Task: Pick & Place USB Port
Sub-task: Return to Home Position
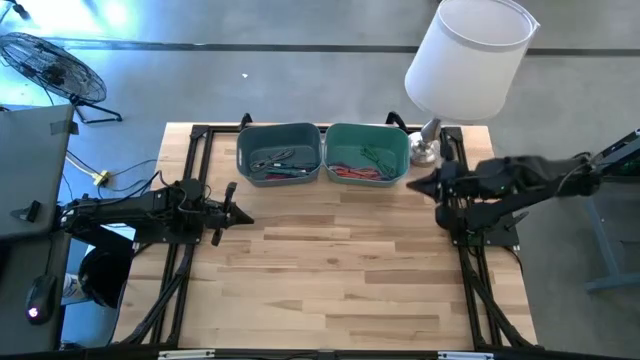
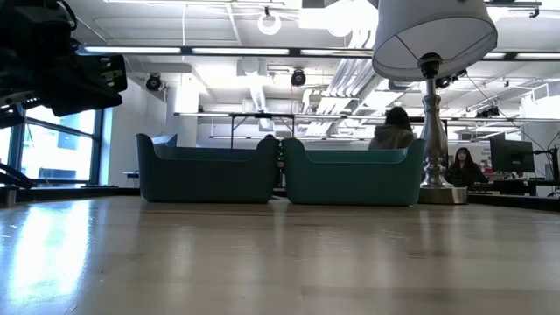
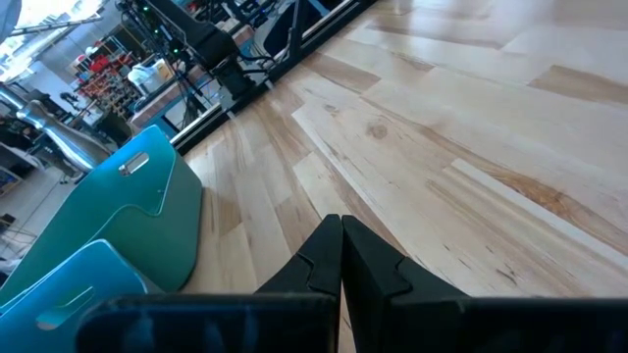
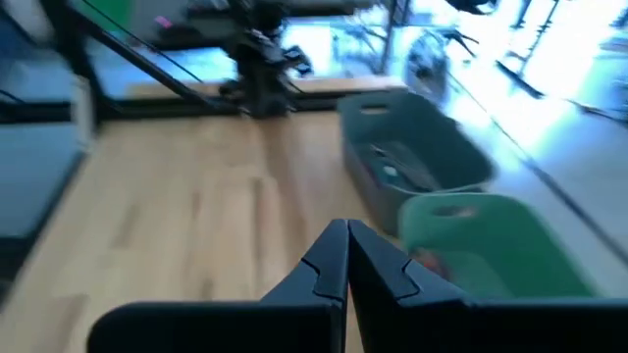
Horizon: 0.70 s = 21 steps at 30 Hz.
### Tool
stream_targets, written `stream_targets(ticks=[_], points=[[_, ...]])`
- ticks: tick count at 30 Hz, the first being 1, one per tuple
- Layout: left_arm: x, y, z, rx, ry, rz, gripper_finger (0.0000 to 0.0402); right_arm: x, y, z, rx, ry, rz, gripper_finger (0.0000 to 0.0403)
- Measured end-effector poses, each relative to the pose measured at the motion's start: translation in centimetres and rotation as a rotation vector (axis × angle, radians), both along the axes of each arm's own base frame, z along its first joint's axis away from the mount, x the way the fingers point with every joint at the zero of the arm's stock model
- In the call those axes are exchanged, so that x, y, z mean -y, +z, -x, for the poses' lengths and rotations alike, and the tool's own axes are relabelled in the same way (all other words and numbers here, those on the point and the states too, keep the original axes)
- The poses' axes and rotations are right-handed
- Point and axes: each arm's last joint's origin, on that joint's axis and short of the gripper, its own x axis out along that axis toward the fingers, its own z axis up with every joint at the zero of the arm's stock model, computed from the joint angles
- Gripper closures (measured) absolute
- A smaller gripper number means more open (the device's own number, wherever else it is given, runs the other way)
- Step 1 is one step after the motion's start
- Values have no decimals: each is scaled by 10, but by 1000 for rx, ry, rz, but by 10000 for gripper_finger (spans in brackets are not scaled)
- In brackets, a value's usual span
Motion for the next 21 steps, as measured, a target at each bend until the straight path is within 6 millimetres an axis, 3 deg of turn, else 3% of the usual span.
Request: stream_targets(ticks=[8, 16, 21], points=[[0, 0, 0, 0, 0, 0, 401, -6, -97, -5, 219, 179, -104, 403], [0, 0, 0, 0, 0, 0, 401, -9, -165, -9, 213, 250, -111, 403], [0, 0, 0, 0, 1, 0, 401, -9, -197, -4, 239, 288, -109, 403]])
